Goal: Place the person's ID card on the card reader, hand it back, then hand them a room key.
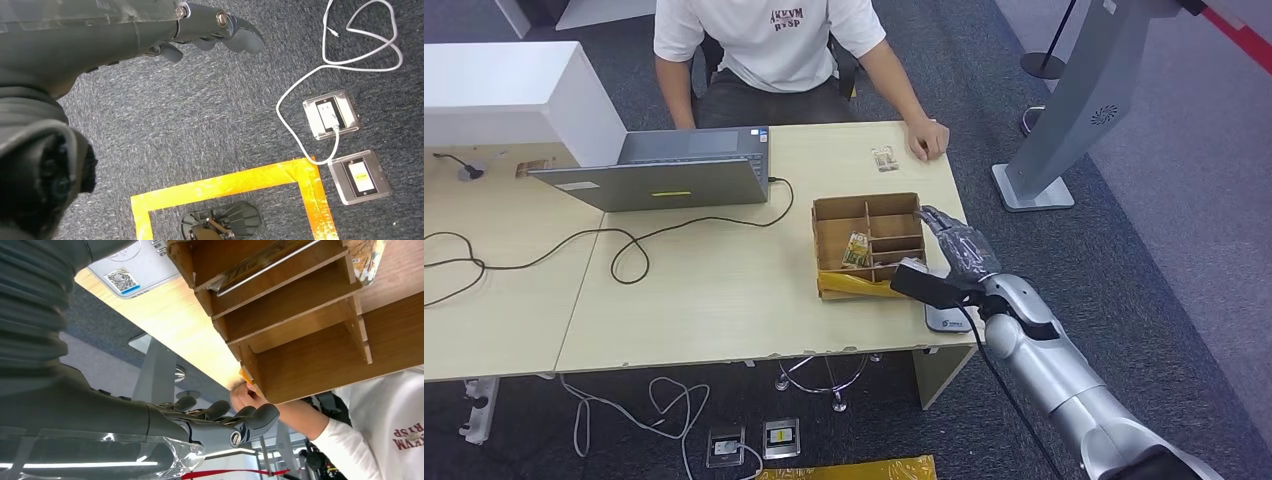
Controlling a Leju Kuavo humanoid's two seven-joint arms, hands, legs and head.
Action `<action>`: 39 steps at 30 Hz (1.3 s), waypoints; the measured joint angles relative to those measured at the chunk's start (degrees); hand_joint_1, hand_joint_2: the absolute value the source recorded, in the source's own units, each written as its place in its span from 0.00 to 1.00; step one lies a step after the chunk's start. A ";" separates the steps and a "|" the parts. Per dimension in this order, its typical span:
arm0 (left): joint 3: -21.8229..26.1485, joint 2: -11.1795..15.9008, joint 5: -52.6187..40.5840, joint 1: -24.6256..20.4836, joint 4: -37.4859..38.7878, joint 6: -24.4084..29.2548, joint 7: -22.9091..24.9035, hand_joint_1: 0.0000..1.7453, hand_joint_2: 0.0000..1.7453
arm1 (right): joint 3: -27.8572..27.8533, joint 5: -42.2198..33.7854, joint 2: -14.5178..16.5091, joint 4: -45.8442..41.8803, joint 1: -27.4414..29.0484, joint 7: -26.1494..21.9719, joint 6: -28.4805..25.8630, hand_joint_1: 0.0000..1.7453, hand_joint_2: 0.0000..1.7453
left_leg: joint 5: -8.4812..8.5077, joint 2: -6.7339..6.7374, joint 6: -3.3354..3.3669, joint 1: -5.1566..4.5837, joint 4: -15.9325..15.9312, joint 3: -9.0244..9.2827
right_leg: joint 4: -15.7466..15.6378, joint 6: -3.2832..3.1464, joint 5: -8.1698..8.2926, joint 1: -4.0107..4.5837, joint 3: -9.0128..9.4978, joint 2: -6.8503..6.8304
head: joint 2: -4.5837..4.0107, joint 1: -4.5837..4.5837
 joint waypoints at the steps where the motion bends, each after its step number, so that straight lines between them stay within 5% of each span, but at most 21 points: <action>1: -0.07 0.01 -0.01 0.00 0.00 -0.05 0.00 0.00 0.00 | 0.01 0.20 0.14 0.16 -0.07 -0.26 -0.06 0.00 1.00 | 0.00 0.00 0.00 0.00 0.00 0.00 | 0.00 0.00 0.00 0.00 0.00 0.00 | 0.00 0.00; 27: -0.82 0.28 -1.76 -0.76 0.00 -0.99 1.07 0.00 0.00 | 0.72 1.50 3.62 4.68 -0.81 -2.44 -1.11 0.00 1.00 | 0.00 0.00 0.00 0.00 0.00 0.01 | 0.00 0.00 0.00 0.00 -0.02 0.01 | 0.00 -0.01; 28: -0.83 0.32 -1.77 -0.77 0.00 -0.99 1.09 0.00 0.00 | 0.72 1.50 3.62 4.82 -0.81 -2.44 -1.11 0.16 1.00 | 0.00 0.00 0.00 0.00 0.00 0.01 | 0.00 0.00 0.00 0.00 -0.02 0.01 | 0.00 -0.01; 31: -0.98 0.40 -1.78 -0.83 0.00 -1.02 1.16 0.00 0.00 | 0.72 1.50 3.62 5.27 -0.80 -2.44 -1.09 0.91 1.00 | 0.00 0.00 0.00 0.00 0.00 0.01 | 0.00 0.00 0.00 0.00 -0.02 0.01 | 0.00 -0.01; 32: -1.06 0.43 -1.78 -0.87 0.00 -1.05 1.19 0.00 0.00 | 0.72 1.50 3.62 5.43 -0.80 -2.44 -1.07 1.00 1.00 | 0.00 0.00 0.00 0.00 0.00 0.01 | 0.00 0.00 0.00 0.00 -0.02 0.01 | 0.00 -0.01; 39: -1.31 0.48 -1.78 -1.03 0.00 -1.32 1.25 0.00 0.00 | 0.72 1.21 3.62 6.57 -0.80 -2.44 -0.78 1.00 1.00 | 0.00 0.00 0.00 0.00 0.00 0.01 | 0.00 0.00 0.00 0.00 -0.02 0.01 | 0.00 0.00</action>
